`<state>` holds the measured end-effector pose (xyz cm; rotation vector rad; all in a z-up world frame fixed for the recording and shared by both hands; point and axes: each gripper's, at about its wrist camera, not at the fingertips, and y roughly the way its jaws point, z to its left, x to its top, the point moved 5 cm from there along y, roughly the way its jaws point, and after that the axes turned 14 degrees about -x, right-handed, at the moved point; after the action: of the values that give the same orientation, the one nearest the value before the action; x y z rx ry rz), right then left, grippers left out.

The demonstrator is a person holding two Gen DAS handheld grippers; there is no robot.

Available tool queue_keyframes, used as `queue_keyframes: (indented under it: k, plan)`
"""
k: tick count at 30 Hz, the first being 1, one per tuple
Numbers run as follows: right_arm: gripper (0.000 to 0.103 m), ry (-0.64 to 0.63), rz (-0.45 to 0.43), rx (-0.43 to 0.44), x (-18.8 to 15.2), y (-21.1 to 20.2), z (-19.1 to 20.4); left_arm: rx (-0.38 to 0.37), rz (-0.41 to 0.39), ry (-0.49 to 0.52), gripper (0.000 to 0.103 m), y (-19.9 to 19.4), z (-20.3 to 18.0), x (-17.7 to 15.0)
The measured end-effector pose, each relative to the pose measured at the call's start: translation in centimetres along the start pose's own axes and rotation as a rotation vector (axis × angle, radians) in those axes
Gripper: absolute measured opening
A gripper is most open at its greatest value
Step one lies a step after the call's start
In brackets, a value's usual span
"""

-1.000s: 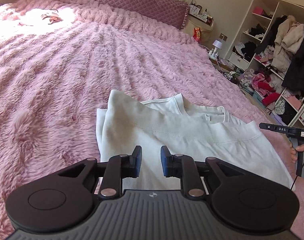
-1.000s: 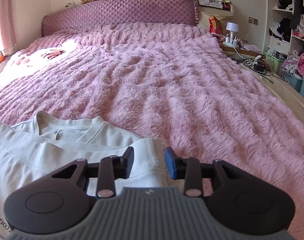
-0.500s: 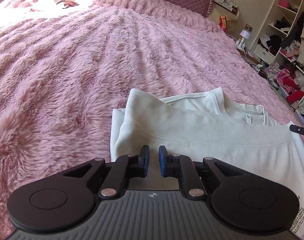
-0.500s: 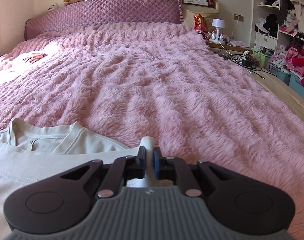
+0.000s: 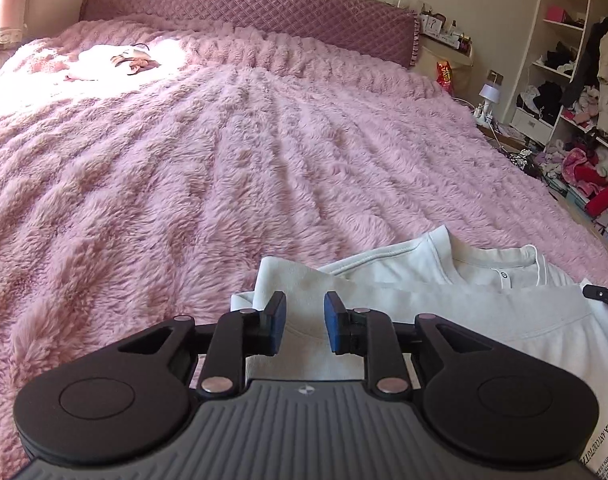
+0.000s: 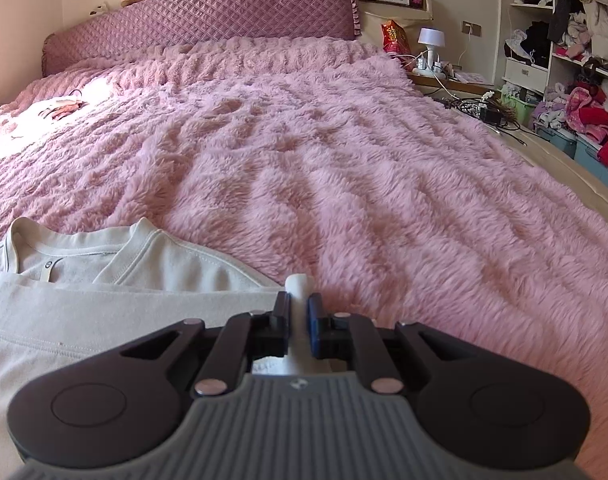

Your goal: Fold small clothes

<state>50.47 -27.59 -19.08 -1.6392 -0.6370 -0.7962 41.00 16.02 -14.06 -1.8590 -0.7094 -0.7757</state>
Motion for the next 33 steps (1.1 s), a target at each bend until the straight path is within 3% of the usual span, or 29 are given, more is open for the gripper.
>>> queue_keyframes:
  k: [2, 6, 10, 11, 13, 16, 19, 25, 28, 29, 32, 33]
  plan:
    - [0.004, 0.0, 0.003, -0.004, -0.1, 0.0, 0.0, 0.018, 0.011, 0.011, 0.032, 0.8, 0.3, 0.6]
    - [0.004, 0.01, 0.008, 0.004, -0.2, 0.0, -0.1, 0.135, 0.041, 0.083, 0.037, 1.9, 0.4, 1.0]
    - [0.004, 0.016, 0.014, 0.009, -0.2, 0.4, -0.2, 0.111, 0.066, 0.082, 0.039, 2.2, 0.5, 0.5]
    - [0.004, 0.019, 0.012, 0.008, -0.3, 0.4, -0.2, 0.082, 0.059, 0.079, 0.035, 2.2, 0.4, 0.4]
    - [0.004, 0.023, 0.012, 0.007, -0.5, 0.5, -0.2, 0.077, 0.045, 0.088, 0.004, 2.2, 0.2, 0.4]
    - [0.004, 0.025, 0.005, 0.005, -0.4, 0.3, -0.3, 0.116, -0.044, 0.103, 0.004, 1.0, -0.3, 0.7]
    - [0.004, 0.029, -0.036, -0.003, -0.2, -0.3, -0.3, 0.178, -0.125, 0.11, 0.003, -0.5, -0.6, 0.8]
    - [0.003, 0.021, -0.09, -0.079, -0.6, -0.5, -0.1, 0.223, 0.014, 0.073, 0.004, 3.0, 1.1, -0.5]
    - [0.004, -0.004, -0.054, -0.097, -0.8, 0.3, 0.2, 0.232, 0.055, 0.075, 0.011, 3.9, 1.7, -0.9]
    - [0.009, -0.018, -0.041, -0.109, -0.9, 0.5, 0.3, 0.227, 0.056, 0.073, 0.011, 3.7, 1.7, -0.8]
    - [0.025, -0.025, -0.08, -0.122, -0.5, -0.7, 0.0, 0.204, 0.009, 0.059, 0.024, 1.8, 1.4, -0.3]
    - [0.025, -0.021, -0.107, -0.119, -0.3, -1.6, -0.1, 0.195, -0.006, 0.054, 0.024, 1.0, 1.2, -0.1]
